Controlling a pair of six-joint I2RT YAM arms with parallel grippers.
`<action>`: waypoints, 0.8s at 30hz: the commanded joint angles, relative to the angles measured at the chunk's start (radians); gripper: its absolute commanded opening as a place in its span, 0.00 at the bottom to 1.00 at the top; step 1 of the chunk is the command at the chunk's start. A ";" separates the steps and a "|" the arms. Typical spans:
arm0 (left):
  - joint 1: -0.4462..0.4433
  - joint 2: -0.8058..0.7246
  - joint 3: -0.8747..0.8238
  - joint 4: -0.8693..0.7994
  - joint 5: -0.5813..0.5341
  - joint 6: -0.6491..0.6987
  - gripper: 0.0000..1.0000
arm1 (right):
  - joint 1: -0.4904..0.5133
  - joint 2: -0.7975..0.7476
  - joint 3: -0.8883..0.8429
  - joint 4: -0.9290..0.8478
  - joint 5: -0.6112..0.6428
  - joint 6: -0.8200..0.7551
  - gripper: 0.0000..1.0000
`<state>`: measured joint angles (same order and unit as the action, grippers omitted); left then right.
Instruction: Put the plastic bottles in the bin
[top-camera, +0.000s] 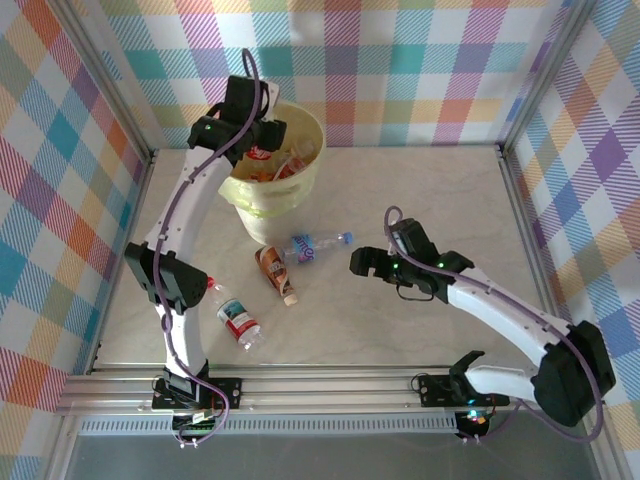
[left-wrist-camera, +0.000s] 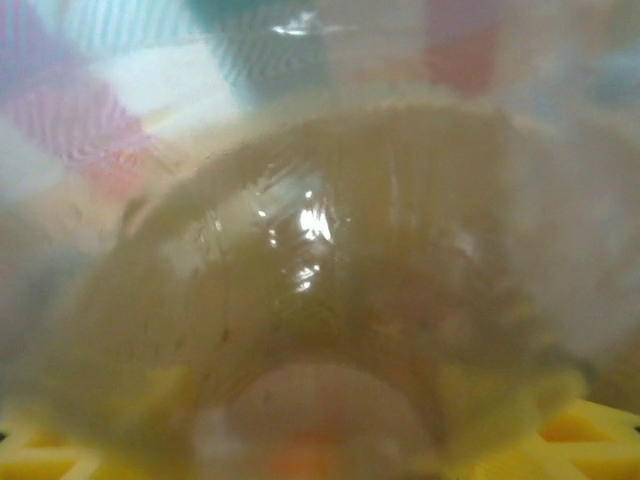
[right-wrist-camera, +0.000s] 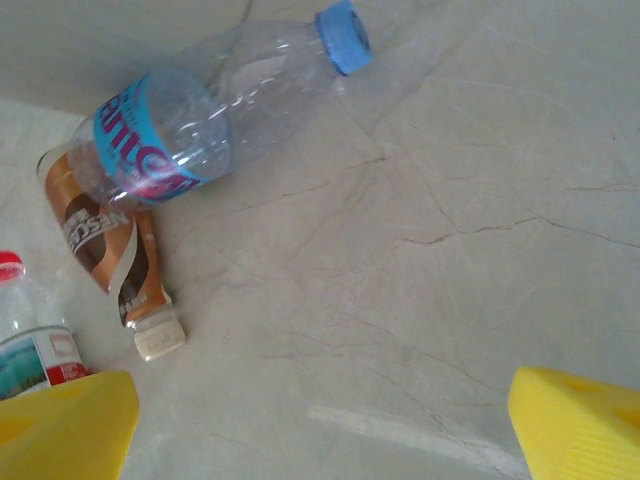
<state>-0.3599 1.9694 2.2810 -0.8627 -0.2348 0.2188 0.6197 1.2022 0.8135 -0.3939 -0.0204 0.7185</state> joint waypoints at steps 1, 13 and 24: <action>0.011 0.012 0.029 -0.018 -0.013 0.001 0.73 | -0.016 0.056 0.035 0.085 -0.053 0.089 0.93; 0.010 -0.083 0.051 -0.071 0.163 -0.135 1.00 | -0.044 0.256 0.101 0.265 -0.057 0.256 0.87; -0.075 -0.528 -0.484 0.182 0.433 -0.292 1.00 | -0.066 0.459 0.168 0.415 -0.050 0.435 0.84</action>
<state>-0.3939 1.5272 1.8984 -0.7685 0.1051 -0.0238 0.5591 1.6306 0.9405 -0.0525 -0.0654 1.0882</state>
